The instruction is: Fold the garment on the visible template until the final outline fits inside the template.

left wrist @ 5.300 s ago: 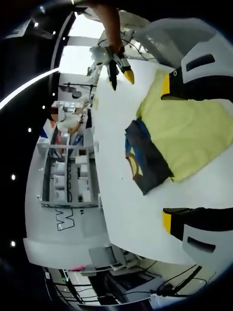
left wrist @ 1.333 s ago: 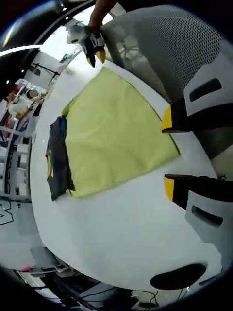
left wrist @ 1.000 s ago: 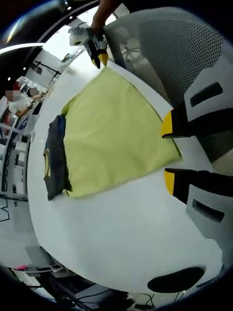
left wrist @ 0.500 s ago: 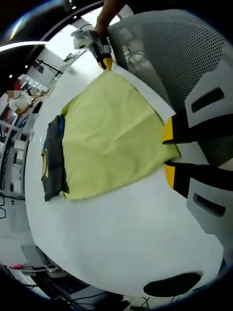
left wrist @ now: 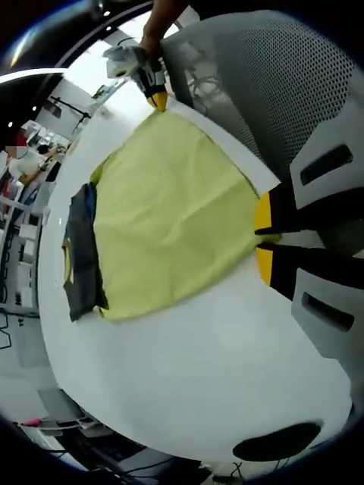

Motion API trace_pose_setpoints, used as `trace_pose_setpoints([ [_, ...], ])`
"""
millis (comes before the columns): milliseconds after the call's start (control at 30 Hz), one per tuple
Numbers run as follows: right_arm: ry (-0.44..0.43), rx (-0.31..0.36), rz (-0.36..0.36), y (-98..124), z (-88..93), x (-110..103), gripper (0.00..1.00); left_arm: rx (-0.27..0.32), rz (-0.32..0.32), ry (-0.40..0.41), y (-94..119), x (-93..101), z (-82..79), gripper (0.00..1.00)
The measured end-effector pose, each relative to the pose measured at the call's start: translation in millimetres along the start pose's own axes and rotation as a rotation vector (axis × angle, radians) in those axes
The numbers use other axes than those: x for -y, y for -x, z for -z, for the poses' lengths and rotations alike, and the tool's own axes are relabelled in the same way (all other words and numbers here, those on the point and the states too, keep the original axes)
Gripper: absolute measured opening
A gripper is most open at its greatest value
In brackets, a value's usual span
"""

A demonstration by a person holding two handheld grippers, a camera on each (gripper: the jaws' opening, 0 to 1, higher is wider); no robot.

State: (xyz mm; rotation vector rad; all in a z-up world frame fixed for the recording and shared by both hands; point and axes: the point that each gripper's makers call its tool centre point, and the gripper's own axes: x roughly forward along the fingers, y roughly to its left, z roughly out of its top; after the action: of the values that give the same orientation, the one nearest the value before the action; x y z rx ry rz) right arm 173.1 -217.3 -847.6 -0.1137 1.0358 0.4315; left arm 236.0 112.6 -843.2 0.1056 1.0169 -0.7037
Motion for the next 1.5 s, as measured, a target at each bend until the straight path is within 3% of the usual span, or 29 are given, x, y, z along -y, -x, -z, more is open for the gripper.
trace_pose_setpoints([
  [267,0.037,0.014,-0.002,5,-3.9,-3,0.00,0.017,-0.005,-0.008,2,-0.2,-0.3,0.07],
  [900,0.044,0.113,-0.010,43,-28.9,-13,0.00,0.054,0.000,-0.047,26,5.5,-5.8,0.07],
  [1500,0.073,0.177,-0.006,76,-50.5,-23,0.00,0.114,-0.001,-0.103,70,12.1,-31.2,0.06],
])
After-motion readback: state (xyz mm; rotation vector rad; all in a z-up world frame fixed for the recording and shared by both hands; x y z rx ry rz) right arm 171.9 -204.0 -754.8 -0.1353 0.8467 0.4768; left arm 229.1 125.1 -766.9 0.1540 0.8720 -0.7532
